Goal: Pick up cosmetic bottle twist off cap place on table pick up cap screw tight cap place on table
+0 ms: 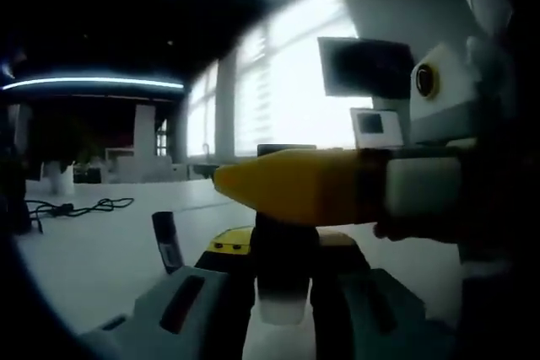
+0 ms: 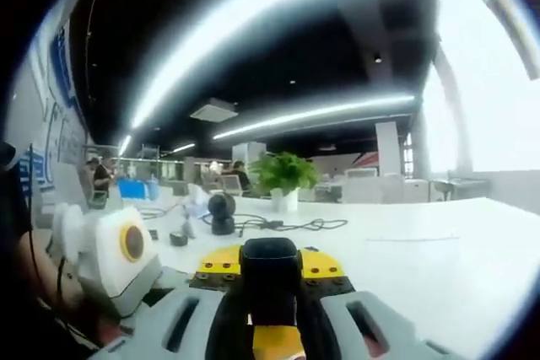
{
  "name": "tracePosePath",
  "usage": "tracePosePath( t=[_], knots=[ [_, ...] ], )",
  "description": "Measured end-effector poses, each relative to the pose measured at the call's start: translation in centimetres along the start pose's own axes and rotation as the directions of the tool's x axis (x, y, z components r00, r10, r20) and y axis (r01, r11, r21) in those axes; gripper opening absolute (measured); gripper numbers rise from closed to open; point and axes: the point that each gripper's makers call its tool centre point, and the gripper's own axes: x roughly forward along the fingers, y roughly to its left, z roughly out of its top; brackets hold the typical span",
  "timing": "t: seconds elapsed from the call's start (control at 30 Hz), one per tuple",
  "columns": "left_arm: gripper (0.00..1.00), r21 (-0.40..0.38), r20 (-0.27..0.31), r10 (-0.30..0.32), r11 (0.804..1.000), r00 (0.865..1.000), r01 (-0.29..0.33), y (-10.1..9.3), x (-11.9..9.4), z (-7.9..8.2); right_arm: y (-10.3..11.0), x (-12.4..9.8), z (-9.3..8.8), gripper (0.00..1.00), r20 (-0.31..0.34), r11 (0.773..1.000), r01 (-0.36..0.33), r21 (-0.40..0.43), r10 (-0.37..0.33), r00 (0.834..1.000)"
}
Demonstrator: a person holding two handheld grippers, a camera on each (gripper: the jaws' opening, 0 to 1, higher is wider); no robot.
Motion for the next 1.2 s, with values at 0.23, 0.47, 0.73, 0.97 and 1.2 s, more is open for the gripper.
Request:
tracePosePath(
  t=[0.23, 0.47, 0.73, 0.97, 1.2],
  knots=[
    [0.14, -0.017, -0.006, -0.007, 1.000, 1.000, 0.007, -0.1, 0.1, -0.4, -0.1, 0.1, -0.4, 0.16, -0.009, 1.000, -0.020, -0.007, 0.020, 1.000],
    [0.14, -0.032, -0.002, -0.010, 0.999, 1.000, 0.010, 0.3, 0.1, -0.8, -0.1, 0.1, -1.3, 0.22, -0.028, 0.998, -0.035, -0.045, 0.034, 0.999],
    [0.14, -0.038, -0.011, -0.015, 0.999, 1.000, 0.015, 0.4, 0.0, -1.2, -0.3, -0.2, -2.0, 0.22, -0.052, 0.999, -0.049, -0.013, 0.049, 0.997],
    [0.14, -0.065, -0.026, -0.028, 0.998, 0.999, 0.026, 0.3, 0.3, -1.9, -0.5, -0.2, -2.6, 0.21, -0.066, 0.999, -0.051, 0.005, 0.051, 0.997],
    [0.14, -0.046, -0.064, -0.039, 0.998, 0.997, 0.036, 0.0, 0.4, -2.8, -0.7, -0.2, -3.1, 0.21, -0.083, 0.999, -0.050, 0.021, 0.052, 0.995]
  ],
)
